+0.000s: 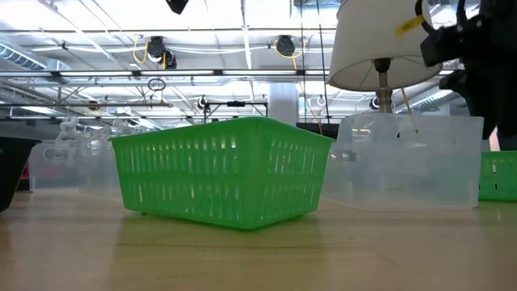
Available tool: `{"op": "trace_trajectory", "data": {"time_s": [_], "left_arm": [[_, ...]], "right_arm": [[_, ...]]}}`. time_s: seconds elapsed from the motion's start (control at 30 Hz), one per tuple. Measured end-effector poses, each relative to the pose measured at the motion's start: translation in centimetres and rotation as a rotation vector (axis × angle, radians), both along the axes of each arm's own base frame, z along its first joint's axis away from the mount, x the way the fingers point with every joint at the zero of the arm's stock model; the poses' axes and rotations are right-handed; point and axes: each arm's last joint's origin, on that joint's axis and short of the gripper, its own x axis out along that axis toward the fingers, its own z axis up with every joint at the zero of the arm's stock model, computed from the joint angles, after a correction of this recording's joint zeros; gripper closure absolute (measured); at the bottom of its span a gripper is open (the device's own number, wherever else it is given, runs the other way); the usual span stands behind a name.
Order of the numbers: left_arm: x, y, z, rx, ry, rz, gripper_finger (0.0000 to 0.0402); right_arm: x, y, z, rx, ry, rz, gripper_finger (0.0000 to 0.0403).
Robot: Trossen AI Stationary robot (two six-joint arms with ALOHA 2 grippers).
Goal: Stack baskets by color
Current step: Stack the middle green bin on top of the top green bin
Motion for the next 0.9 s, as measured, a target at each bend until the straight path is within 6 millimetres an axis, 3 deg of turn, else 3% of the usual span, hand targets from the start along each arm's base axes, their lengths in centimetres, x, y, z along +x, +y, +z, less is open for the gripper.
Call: {"op": "trace_trajectory", "data": {"time_s": [0.47, 0.6, 0.77, 0.83, 0.9], "left_arm": [[0.0, 0.0, 0.0, 0.001, -0.001, -0.001, 0.0371], [0.0, 0.0, 0.0, 0.000, -0.001, -0.001, 0.0371], [0.0, 0.0, 0.0, 0.000, -0.003, -0.001, 0.0371], [0.0, 0.0, 0.1, -0.001, -0.007, -0.001, 0.0371], [0.0, 0.0, 0.1, -0.004, -0.011, 0.001, 0.0371]], "right_arm": [[-0.9, -0.4, -2.7, -0.004, 0.028, -0.090, 0.0250], [-1.0, -0.6, -3.1, -0.007, 0.035, -0.102, 0.0282], [-1.0, -0.7, -3.1, -0.006, 0.040, -0.106, 0.0355], [-1.0, -0.7, -2.7, -0.010, 0.050, -0.105, 0.0386], [-0.9, -0.7, -2.1, -0.019, 0.059, -0.108, 0.0392]]}}
